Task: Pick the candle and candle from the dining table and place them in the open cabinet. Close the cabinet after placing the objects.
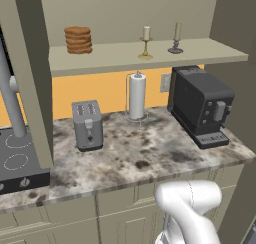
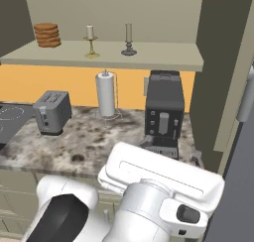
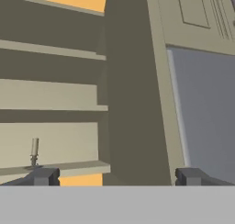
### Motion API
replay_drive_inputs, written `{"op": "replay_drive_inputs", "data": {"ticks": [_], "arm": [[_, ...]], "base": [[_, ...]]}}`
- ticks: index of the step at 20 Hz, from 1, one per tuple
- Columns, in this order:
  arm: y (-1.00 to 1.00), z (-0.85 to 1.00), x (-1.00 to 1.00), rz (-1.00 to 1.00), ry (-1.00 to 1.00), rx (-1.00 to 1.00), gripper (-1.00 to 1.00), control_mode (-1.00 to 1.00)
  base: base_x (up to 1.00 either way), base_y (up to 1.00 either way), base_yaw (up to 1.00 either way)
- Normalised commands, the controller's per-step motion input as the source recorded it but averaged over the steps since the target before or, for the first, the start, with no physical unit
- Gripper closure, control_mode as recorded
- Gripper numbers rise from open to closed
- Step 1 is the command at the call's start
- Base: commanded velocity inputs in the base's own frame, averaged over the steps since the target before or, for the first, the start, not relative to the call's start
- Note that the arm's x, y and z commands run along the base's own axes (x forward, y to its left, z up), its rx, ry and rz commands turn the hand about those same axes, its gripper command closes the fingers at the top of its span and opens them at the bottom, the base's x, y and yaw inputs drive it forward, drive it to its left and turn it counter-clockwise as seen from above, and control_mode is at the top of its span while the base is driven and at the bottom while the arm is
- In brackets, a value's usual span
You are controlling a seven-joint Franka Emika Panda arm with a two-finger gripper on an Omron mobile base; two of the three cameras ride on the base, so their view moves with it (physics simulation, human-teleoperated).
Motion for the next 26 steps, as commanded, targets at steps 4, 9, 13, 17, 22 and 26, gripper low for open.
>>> {"op": "replay_drive_inputs", "data": {"ticks": [4,9,13,17,22,26], "arm": [[-0.22,0.00,0.04,0.01,0.00,0.00,-1.00,-1.00],[-0.15,-0.01,0.00,0.03,0.00,0.00,-1.00,-1.00],[-0.10,0.00,0.06,0.03,0.00,0.00,-1.00,-1.00],[-0.04,0.00,0.07,0.02,0.00,-0.01,-1.00,-1.00],[0.00,0.00,0.14,0.00,0.00,-0.01,-1.00,-1.00],[-0.04,-0.02,0.17,0.00,0.00,-0.01,-1.00,-1.00]], "base": [[0.00,0.00,0.00],[0.00,0.00,0.00],[0.00,0.00,0.00],[0.00,0.00,0.00],[0.00,0.00,0.00],[0.00,0.00,0.00]]}}
